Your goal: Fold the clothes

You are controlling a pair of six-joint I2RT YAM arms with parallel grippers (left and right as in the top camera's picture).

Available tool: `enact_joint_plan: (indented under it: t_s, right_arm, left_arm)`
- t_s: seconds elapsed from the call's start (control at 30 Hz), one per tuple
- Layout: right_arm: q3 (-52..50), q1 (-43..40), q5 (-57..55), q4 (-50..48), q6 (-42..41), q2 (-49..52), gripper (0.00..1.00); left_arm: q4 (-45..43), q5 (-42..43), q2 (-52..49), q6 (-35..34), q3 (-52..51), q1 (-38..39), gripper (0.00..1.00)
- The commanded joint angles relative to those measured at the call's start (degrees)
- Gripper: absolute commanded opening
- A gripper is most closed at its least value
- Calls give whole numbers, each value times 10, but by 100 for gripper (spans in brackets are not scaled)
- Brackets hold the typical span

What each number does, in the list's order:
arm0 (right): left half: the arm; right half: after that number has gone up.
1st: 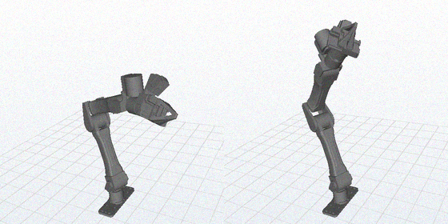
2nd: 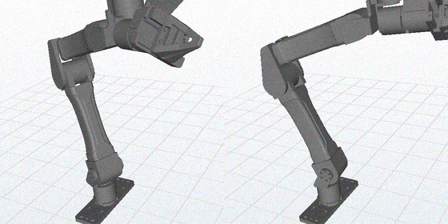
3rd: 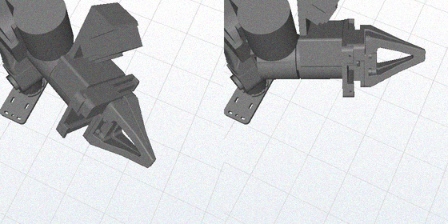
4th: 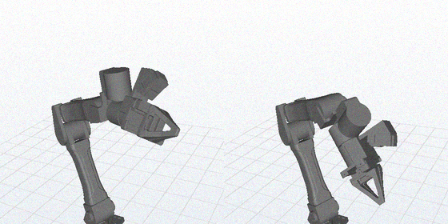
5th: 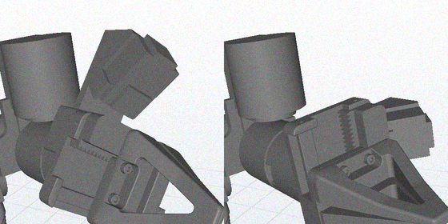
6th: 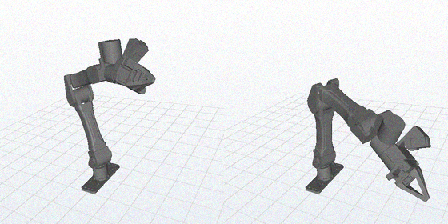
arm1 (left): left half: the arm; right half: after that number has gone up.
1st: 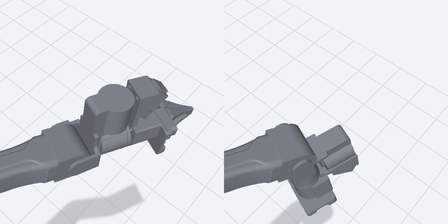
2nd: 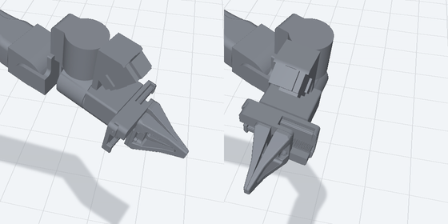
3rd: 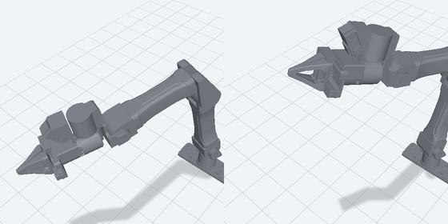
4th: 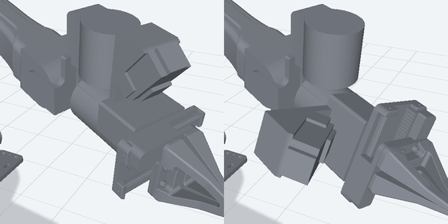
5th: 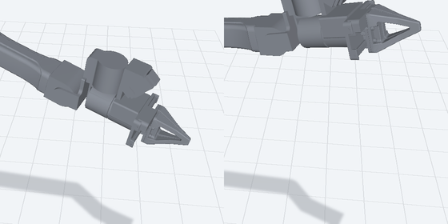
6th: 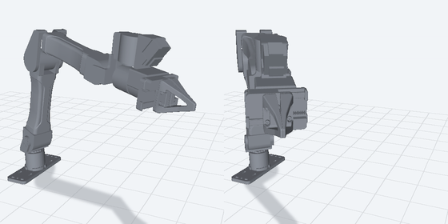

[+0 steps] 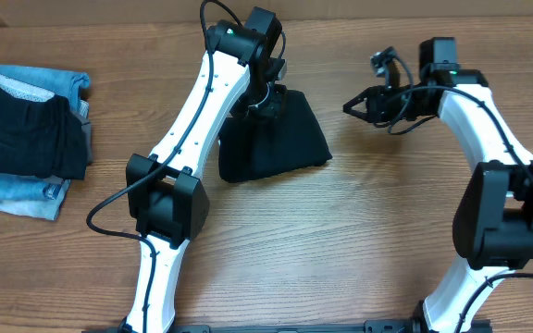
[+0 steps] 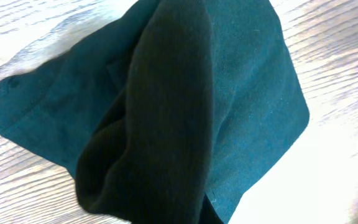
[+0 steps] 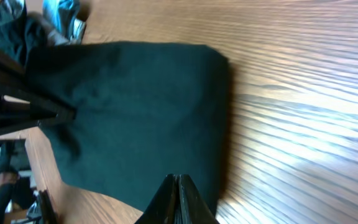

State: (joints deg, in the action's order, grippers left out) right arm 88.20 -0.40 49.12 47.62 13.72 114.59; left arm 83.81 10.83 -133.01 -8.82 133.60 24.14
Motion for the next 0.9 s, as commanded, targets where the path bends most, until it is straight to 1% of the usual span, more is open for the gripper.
enact_joint_plan:
  t_s: [0.0, 0.13, 0.37, 0.5, 0.63, 0.7, 0.87]
  right_arm:
    - [-5, 41, 36, -7, 0, 14, 4]
    - [-5, 68, 66, -22, 0, 14, 4]
    - [-5, 102, 110, -61, 0, 34, 4]
    - [-5, 132, 131, -87, -2, 60, 4]
    - [-6, 167, 120, -110, -2, 61, 4]
    - [-14, 179, 118, -128, -2, 61, 4]
    - [-54, 183, 111, -172, -5, 66, 4]
  left_arm:
    - [5, -47, -1, 4, 14, 0, 4]
    - [40, -86, -1, 0, 14, -2, 4]
    - [41, -86, -1, 0, 14, -1, 4]
    - [54, -115, -1, -6, 14, -1, 4]
    - [59, -119, -1, -7, 12, -1, 4]
    - [61, -149, -1, -30, 4, -1, 4]
    - [56, -158, -9, -32, -16, -1, 4]
